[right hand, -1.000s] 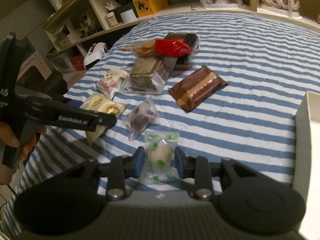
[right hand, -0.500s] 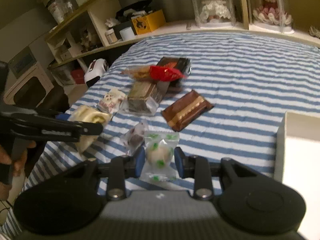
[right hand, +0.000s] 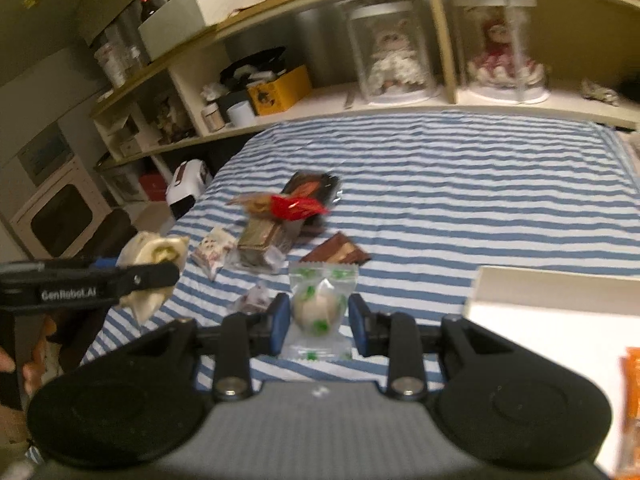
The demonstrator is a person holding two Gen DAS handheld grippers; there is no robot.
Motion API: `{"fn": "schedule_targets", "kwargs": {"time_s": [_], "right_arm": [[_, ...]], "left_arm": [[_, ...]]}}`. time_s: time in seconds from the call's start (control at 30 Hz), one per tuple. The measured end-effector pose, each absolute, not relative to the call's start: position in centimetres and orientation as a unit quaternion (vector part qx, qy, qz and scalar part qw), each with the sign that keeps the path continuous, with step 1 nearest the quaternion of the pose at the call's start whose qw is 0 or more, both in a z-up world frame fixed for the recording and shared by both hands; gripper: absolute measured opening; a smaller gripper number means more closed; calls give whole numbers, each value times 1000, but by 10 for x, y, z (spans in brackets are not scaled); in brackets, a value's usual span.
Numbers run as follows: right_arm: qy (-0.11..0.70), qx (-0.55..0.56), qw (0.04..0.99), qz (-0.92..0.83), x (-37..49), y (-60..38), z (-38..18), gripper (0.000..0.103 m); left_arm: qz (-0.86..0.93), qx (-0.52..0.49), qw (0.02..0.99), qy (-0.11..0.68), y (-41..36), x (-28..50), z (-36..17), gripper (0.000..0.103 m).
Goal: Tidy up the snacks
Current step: 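Carry the candy and pastry bag over the white tray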
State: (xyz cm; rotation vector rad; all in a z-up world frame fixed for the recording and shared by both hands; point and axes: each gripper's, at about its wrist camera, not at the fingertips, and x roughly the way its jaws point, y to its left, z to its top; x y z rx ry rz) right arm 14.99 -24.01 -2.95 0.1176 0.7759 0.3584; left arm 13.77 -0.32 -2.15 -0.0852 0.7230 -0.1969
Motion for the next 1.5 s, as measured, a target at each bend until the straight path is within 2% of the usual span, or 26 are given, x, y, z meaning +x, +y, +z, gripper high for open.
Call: {"fn": "schedule_targets", "kwargs": {"time_s": [0.83, 1.5], "right_arm": [[387, 70, 917, 72, 85, -365, -26, 37], [431, 116, 894, 46, 98, -415, -64, 37]], "left_arm": [[-189, -55, 908, 369, -175, 102, -28, 52], [-191, -69, 876, 438, -253, 129, -84, 52]]}}
